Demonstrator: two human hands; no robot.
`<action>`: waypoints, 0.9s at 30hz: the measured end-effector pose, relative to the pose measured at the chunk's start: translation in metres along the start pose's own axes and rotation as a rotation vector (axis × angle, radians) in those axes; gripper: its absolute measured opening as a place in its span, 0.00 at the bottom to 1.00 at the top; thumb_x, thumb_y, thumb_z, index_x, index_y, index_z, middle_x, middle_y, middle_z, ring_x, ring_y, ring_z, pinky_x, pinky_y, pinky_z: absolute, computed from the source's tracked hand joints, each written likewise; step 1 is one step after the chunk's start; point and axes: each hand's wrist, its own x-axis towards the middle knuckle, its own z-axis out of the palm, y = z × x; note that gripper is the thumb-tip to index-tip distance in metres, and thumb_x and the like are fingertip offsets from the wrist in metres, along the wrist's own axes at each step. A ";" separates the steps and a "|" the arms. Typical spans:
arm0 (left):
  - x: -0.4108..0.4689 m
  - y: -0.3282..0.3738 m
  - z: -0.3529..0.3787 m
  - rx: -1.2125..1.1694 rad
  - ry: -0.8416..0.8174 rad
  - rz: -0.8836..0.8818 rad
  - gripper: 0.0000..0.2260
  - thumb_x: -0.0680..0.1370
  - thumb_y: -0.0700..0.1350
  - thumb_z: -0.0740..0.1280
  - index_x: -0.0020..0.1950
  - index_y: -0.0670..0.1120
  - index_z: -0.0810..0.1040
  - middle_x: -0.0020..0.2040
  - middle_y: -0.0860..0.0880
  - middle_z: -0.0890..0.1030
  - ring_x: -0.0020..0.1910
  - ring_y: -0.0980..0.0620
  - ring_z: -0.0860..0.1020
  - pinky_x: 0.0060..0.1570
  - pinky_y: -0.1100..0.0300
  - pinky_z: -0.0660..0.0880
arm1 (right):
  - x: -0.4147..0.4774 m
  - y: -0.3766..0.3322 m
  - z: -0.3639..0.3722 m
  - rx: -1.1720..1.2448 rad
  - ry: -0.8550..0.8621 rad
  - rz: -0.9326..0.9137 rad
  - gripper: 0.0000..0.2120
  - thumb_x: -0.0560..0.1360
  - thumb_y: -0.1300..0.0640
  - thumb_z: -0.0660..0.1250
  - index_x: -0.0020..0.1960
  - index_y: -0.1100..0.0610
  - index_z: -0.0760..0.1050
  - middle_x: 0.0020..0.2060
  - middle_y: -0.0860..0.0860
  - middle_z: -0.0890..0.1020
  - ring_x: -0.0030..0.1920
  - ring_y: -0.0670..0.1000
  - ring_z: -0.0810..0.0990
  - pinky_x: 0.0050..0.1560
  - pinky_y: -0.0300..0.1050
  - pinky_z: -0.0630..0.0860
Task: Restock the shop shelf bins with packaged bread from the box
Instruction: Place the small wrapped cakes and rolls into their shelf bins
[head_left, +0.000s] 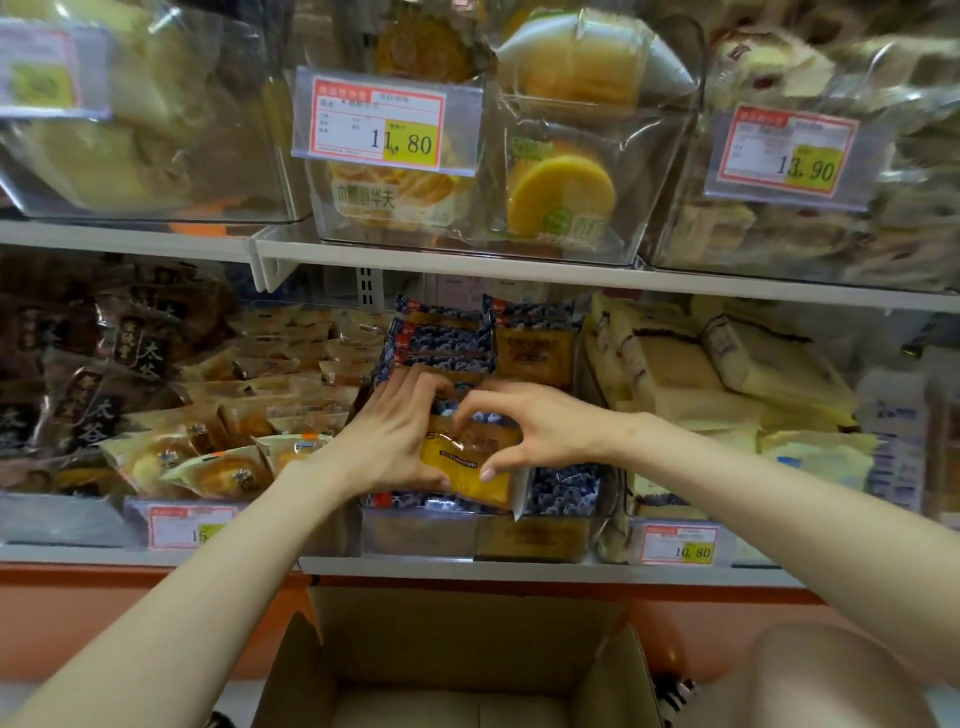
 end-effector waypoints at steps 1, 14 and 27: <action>-0.001 0.001 -0.001 0.027 -0.006 -0.025 0.42 0.63 0.60 0.76 0.68 0.44 0.60 0.64 0.46 0.64 0.64 0.47 0.63 0.64 0.55 0.60 | 0.004 -0.004 0.001 -0.006 -0.013 0.005 0.26 0.69 0.47 0.74 0.64 0.48 0.69 0.61 0.48 0.74 0.60 0.49 0.72 0.59 0.50 0.71; -0.018 -0.001 -0.002 0.051 0.123 -0.077 0.37 0.65 0.53 0.77 0.65 0.46 0.60 0.62 0.42 0.73 0.60 0.41 0.75 0.54 0.50 0.74 | -0.008 0.016 -0.055 0.151 -0.068 0.197 0.19 0.68 0.67 0.72 0.51 0.50 0.70 0.51 0.42 0.75 0.50 0.45 0.75 0.47 0.42 0.74; 0.000 -0.014 0.013 0.345 0.156 -0.015 0.42 0.43 0.58 0.81 0.50 0.42 0.71 0.46 0.42 0.79 0.40 0.42 0.80 0.35 0.52 0.77 | 0.050 0.090 -0.045 -0.031 0.006 0.355 0.21 0.66 0.75 0.60 0.43 0.48 0.70 0.48 0.48 0.75 0.50 0.55 0.75 0.38 0.47 0.70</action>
